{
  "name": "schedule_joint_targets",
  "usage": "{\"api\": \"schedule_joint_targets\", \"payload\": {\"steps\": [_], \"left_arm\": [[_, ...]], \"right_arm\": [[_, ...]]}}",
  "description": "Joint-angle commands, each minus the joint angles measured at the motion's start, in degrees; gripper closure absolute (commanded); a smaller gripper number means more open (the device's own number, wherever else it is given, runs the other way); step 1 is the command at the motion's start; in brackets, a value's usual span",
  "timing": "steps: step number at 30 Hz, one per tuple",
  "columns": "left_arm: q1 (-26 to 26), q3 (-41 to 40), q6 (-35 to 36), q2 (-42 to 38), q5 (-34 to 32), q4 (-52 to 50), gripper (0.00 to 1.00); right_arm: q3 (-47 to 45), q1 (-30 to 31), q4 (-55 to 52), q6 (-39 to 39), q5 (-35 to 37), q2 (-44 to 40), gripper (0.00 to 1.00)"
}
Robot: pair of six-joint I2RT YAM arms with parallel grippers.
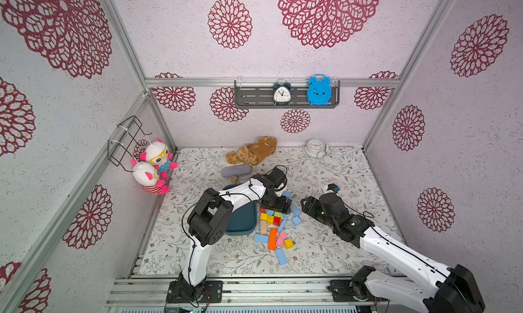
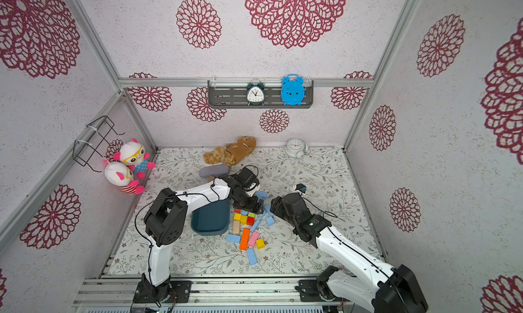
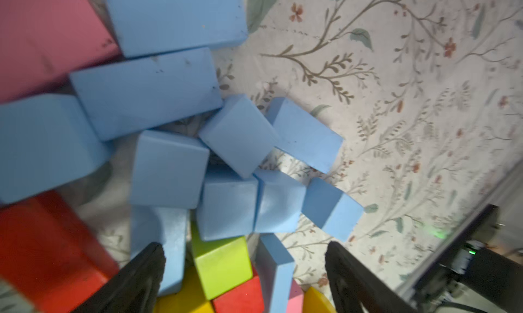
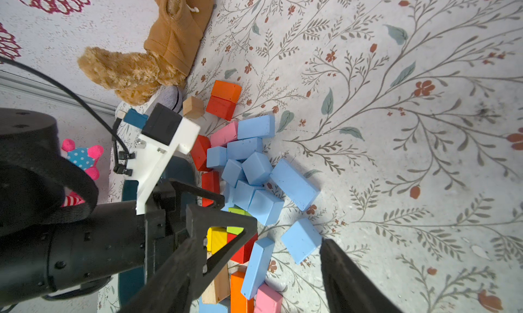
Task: Pick out the blue building blocks
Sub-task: Pick up the building block from the center of the board.
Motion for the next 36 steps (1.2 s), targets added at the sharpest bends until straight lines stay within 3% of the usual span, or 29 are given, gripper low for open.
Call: {"api": "schedule_joint_targets", "payload": {"steps": [1,13,17,22,27,36], "left_arm": [[1.59,2.68,4.16,-2.43,-10.07,-0.28,0.09],[4.74,14.52,-0.60,7.41,-15.88,-5.88,0.20],[4.34,16.19,-1.40,9.22,-13.29,-6.21,0.35],[4.06,17.28,-1.85,11.09,-12.69,-5.33,0.37],[3.72,18.19,-2.46,12.70,-12.62,-5.98,0.52],[3.33,16.58,-2.47,12.93,-15.43,-6.15,0.48]], "right_arm": [[0.66,-0.08,-0.14,-0.18,1.31,-0.25,0.29],[2.16,0.03,0.65,-1.20,0.70,2.13,0.30],[2.21,0.12,0.71,-1.05,0.87,2.06,0.30],[1.77,0.28,1.84,-0.99,0.49,2.55,0.30],[1.77,0.34,2.20,-1.00,0.00,3.25,0.30],[1.62,0.39,1.87,-1.12,0.70,2.02,0.30]]}}
